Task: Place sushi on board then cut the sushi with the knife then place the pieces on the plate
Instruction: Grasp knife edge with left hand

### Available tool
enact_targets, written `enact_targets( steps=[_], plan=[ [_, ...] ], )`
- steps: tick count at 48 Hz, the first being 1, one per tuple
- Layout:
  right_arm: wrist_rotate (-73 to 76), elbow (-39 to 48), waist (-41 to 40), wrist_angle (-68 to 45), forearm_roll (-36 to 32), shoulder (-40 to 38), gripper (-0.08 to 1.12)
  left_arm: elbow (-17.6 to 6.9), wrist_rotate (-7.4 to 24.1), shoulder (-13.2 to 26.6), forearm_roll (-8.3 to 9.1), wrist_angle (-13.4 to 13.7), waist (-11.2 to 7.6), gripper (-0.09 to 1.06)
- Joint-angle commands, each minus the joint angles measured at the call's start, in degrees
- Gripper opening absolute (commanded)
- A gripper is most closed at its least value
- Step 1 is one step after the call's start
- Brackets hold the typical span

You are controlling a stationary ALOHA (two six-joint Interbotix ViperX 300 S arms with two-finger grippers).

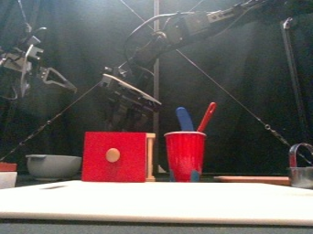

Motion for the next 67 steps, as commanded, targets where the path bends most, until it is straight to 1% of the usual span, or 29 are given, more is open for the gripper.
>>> enact_targets(
  steps=[1,9,14,22,31,35,42,48,57,62,64,67],
  plan=[
    [-0.8,-1.2,0.4,-0.1,1.4,-4.8,0.59,-0.8,-0.1,0.2,0.09,-0.5,0.18,0.06],
    [-0.9,0.0,0.4,-0.1,1.3,-7.7,0.59,-0.9,-0.1,0.2,0.00,-0.5,0.18,0.06],
    [-1.0,1.7,0.6,-0.1,0.0,-10.5,0.59,-0.9,-0.1,0.3,0.00,-0.4,0.18,0.06],
    [-1.1,6.1,2.1,-0.4,-5.3,-17.7,0.59,-1.0,-0.1,0.3,0.00,-0.5,0.18,0.06],
    [-4.1,14.9,8.0,-0.1,-14.1,-25.0,0.58,-1.4,0.1,0.3,0.00,-0.5,0.18,0.06],
    [-4.5,18.6,10.5,0.4,-14.4,-26.5,0.58,-1.8,0.1,0.3,0.09,-0.5,0.18,0.06],
    [-4.6,24.4,14.4,1.1,-15.6,-26.6,0.58,-2.8,0.2,0.3,0.09,-0.5,0.18,0.06],
    [-4.1,27.6,17.2,3.4,-19.2,-25.8,0.58,-3.4,0.0,0.3,0.00,-0.4,0.18,0.06],
    [-4.2,28.3,20.1,6.5,-25.1,-22.1,0.59,-3.7,-0.2,0.2,0.00,-0.5,-0.18,0.06],
    [-4.2,27.8,20.5,6.9,-25.8,-19.9,0.59,-3.5,-0.2,0.3,-0.53,-0.5,-0.26,0.06],
    [-4.2,27.6,20.6,6.9,-25.8,-19.1,0.59,-3.5,-0.2,0.3,-1.14,-0.5,-0.26,0.06],
    [-4.2,27.3,21.0,6.7,-25.8,-17.8,0.60,-3.4,-0.1,0.3,-1.58,-0.5,-0.26,0.06]
  ],
)
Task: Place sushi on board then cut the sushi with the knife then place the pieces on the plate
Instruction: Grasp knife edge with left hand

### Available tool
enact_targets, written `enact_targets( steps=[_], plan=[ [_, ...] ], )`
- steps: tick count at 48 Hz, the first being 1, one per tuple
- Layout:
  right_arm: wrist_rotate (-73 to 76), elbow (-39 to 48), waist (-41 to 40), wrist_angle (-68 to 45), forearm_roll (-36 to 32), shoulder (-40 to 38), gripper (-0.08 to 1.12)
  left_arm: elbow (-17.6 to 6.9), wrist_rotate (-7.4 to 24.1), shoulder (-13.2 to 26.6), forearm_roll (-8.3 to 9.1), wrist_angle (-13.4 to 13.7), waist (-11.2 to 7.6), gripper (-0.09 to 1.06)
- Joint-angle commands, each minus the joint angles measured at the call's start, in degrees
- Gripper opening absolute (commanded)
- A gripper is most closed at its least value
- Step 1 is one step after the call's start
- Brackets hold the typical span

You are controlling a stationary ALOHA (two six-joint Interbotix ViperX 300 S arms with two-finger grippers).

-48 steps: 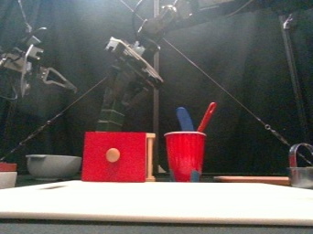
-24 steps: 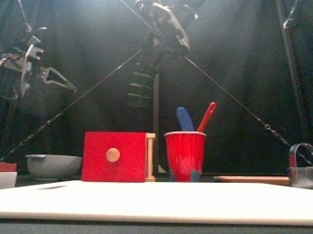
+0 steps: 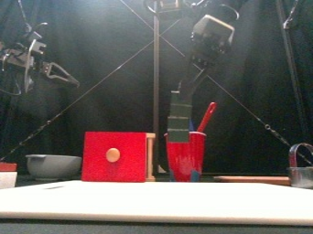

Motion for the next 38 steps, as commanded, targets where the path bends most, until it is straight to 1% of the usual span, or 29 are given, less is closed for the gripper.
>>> enact_targets(
  steps=[1,7,10,15,19,24,27,32,38],
  plan=[
    [0.0,-1.7,0.7,-0.3,-0.5,0.8,0.60,-1.5,0.1,0.3,-0.79,-0.5,0.00,0.06],
    [-0.6,-2.5,2.2,-0.9,-1.1,3.5,0.61,-1.3,0.1,0.2,-0.79,-0.4,0.18,0.06],
    [-0.8,-2.9,2.9,-0.7,-1.3,4.8,0.64,-1.3,0.1,0.3,-0.79,-0.5,0.26,0.06],
    [-0.4,-3.9,3.2,-0.5,-0.4,6.0,0.74,-1.3,0.1,0.3,-0.79,-0.5,0.26,0.06],
    [-1.0,-4.8,3.3,-0.4,1.8,6.3,0.83,-1.2,0.2,0.3,-0.79,-0.4,0.35,0.06],
    [-1.1,-6.2,4.0,-0.4,3.7,6.5,0.91,-1.1,0.3,0.3,-0.79,-0.1,0.44,0.06],
    [-1.1,-6.8,4.3,-0.4,4.3,6.6,0.94,-1.0,0.3,0.2,-0.79,-0.1,0.62,0.06],
    [-0.7,-7.7,5.0,-0.4,4.8,7.1,0.97,-0.7,0.2,0.3,-0.79,-0.1,1.05,0.06],
    [-0.5,-9.1,5.5,-0.3,7.1,7.8,0.97,-0.3,0.1,0.3,-0.79,0.0,1.32,0.06]
  ],
)
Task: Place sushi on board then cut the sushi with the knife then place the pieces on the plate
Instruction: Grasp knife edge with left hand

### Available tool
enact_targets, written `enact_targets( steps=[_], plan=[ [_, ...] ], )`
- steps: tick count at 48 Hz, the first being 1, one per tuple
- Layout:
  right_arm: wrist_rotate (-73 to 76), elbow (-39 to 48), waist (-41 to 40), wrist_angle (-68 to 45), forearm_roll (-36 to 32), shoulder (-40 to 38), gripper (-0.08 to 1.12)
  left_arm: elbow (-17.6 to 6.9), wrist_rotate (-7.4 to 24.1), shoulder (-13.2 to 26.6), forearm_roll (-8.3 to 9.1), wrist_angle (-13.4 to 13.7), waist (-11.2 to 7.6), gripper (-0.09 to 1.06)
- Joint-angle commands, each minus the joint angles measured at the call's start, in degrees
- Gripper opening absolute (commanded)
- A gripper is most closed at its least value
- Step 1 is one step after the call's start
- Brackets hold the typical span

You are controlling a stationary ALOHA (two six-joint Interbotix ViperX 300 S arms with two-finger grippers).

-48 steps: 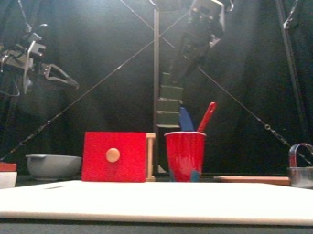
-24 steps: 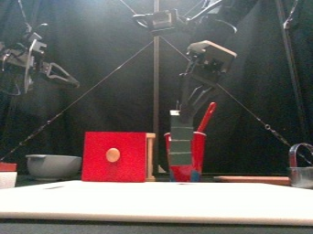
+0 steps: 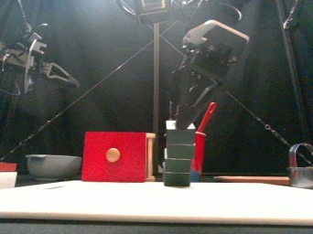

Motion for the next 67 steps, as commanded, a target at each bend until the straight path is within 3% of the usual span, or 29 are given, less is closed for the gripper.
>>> enact_targets(
  steps=[1,17,30,34,44,58,67],
  plan=[
    [0.3,-2.5,0.6,0.2,2.2,-0.7,0.97,-0.5,-0.1,0.3,0.00,-0.2,0.44,0.06],
    [2.6,-0.4,-0.5,0.2,4.2,-6.2,0.97,-0.1,0.1,0.3,-0.18,-0.1,0.44,0.06],
    [6.0,10.7,-9.8,0.3,6.2,-23.2,0.97,-0.4,0.3,0.3,-0.09,-0.3,0.35,0.06],
    [4.8,14.2,-13.3,1.2,7.5,-27.8,0.97,-0.4,0.4,0.3,0.70,-1.0,0.62,0.06],
    [-7.3,18.5,-25.5,1.9,12.8,-36.3,0.97,-0.5,0.4,0.3,4.57,-1.1,3.08,0.06],
    [-30.9,12.4,-32.3,3.1,17.0,-30.7,0.97,0.0,0.1,0.3,4.39,-1.0,6.59,0.06],
    [-39.5,11.2,-31.3,2.9,17.8,-26.3,0.97,0.0,-0.2,0.3,3.08,-1.0,6.68,0.06]
  ],
)
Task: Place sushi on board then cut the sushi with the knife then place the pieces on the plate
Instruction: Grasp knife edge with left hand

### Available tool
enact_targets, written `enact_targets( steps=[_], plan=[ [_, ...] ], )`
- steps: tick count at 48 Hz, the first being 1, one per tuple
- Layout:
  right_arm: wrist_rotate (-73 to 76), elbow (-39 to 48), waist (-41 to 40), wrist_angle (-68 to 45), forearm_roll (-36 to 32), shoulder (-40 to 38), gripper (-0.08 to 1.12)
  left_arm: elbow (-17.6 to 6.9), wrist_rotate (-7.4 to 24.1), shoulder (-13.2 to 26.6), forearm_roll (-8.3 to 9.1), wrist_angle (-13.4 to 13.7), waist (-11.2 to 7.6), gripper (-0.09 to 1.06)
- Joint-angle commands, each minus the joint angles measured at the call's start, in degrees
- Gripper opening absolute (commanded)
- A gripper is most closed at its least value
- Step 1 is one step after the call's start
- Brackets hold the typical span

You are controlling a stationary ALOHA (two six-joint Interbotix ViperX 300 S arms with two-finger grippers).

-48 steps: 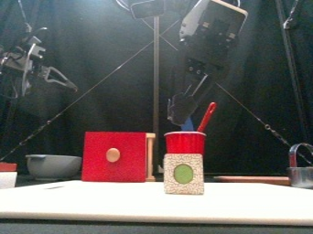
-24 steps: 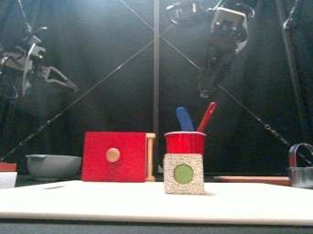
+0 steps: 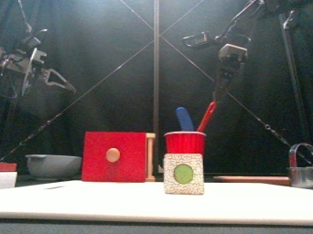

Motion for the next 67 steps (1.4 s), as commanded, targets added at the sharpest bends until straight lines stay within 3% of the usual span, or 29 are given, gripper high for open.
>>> enact_targets(
  steps=[1,10,22,28,45,67],
  plan=[
    [-3.6,-1.1,1.0,-0.1,0.4,1.5,0.97,-0.8,0.0,0.3,-0.97,-0.4,0.26,0.06],
    [-3.6,-0.4,1.3,1.7,-1.0,-0.3,0.97,-0.9,0.0,0.3,-3.08,-0.5,0.26,0.06],
    [-3.3,-0.4,1.3,2.4,-4.5,-5.5,0.96,-1.1,0.0,0.3,-3.25,-0.6,0.26,0.06],
    [-3.3,0.0,1.7,2.3,-2.8,-6.5,0.97,-1.3,-0.1,0.3,-3.69,-0.8,0.18,0.06],
    [-2.9,4.0,6.2,-2.1,2.0,-2.7,0.96,-1.3,-0.1,0.3,-4.31,-0.8,0.26,0.06],
    [-2.4,2.8,6.1,-6.1,-3.1,3.4,0.92,-1.1,-0.1,0.3,-4.48,-0.8,0.26,0.06]
  ],
)
